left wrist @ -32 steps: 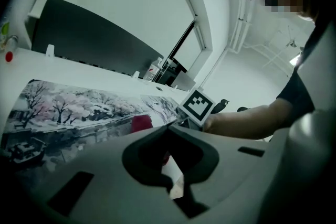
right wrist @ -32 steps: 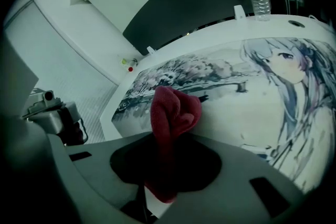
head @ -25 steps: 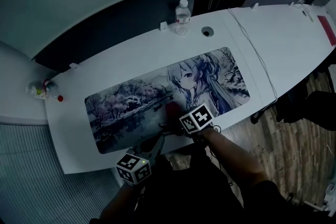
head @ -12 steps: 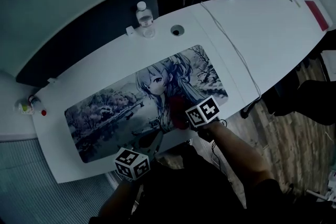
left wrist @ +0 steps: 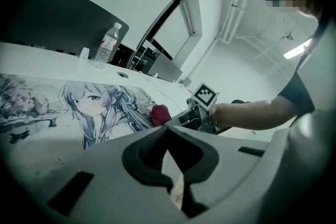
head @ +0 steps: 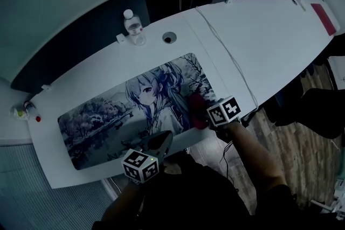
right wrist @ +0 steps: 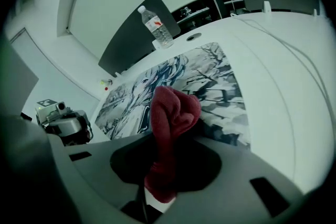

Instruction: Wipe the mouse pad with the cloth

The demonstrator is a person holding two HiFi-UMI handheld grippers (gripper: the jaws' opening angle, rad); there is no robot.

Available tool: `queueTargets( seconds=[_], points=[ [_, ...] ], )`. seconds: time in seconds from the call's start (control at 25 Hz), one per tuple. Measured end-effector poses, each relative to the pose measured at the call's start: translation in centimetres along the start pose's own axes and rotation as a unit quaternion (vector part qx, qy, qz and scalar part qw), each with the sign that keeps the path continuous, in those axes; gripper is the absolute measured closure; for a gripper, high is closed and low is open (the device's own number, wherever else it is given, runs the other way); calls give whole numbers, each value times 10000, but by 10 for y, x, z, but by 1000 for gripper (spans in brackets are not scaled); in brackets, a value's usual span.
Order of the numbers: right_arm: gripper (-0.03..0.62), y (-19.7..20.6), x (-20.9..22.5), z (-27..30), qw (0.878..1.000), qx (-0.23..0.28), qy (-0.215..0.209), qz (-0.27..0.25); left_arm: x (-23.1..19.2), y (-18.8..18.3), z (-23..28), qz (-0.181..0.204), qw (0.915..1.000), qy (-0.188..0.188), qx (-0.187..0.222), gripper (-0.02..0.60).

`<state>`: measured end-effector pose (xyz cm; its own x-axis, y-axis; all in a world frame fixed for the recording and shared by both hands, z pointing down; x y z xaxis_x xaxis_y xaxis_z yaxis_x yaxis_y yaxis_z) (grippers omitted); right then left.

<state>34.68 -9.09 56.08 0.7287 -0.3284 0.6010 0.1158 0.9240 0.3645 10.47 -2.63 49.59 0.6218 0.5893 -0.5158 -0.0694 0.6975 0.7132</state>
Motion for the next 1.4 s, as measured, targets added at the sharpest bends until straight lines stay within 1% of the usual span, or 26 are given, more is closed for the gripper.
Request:
queueTargets(
  seconds=[0.44, 0.64, 0.76, 0.88, 0.96, 1.12, 1.24, 1.4],
  points=[
    [484, 4, 51, -46, 9995, 51, 169, 247, 14, 0, 6, 1, 10000, -89, 8, 575],
    [484, 5, 52, -48, 9994, 105, 216, 265, 20, 3, 7, 36, 10000, -54, -19, 575],
    [484, 5, 49, -50, 9991, 158, 347, 201, 23, 1, 7, 87, 10000, -44, -13, 575],
    [484, 4, 47, -55, 9982, 217, 505, 257, 24, 0, 7, 123, 9999, -34, -26, 575],
    [484, -1, 47, -58, 9975, 226, 620, 240, 24, 0, 7, 133, 9999, -35, -25, 575],
    [484, -25, 43, -59, 9965, 209, 805, -61, 24, -2, 4, 124, 9999, -58, 24, 575],
    [484, -43, 51, -52, 9930, 32, 1158, -244, 23, -4, -2, 120, 9998, -109, 74, 575],
    [484, -62, 48, -34, 9929, -316, 1135, -185, 16, -5, -13, 70, 9995, -242, 185, 575]
  ],
)
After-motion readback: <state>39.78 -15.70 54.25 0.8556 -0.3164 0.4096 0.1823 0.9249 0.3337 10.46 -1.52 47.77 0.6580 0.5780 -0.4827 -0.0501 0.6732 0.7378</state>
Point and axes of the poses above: the fingertips, and each gripper's own axes: z forward along the fingers, x to its right, y out of its underside, the point moved 9 cm from there along -z, backward along the fingers, and after that the axes turned 4 degrees about -y, right-handed, at the moved point
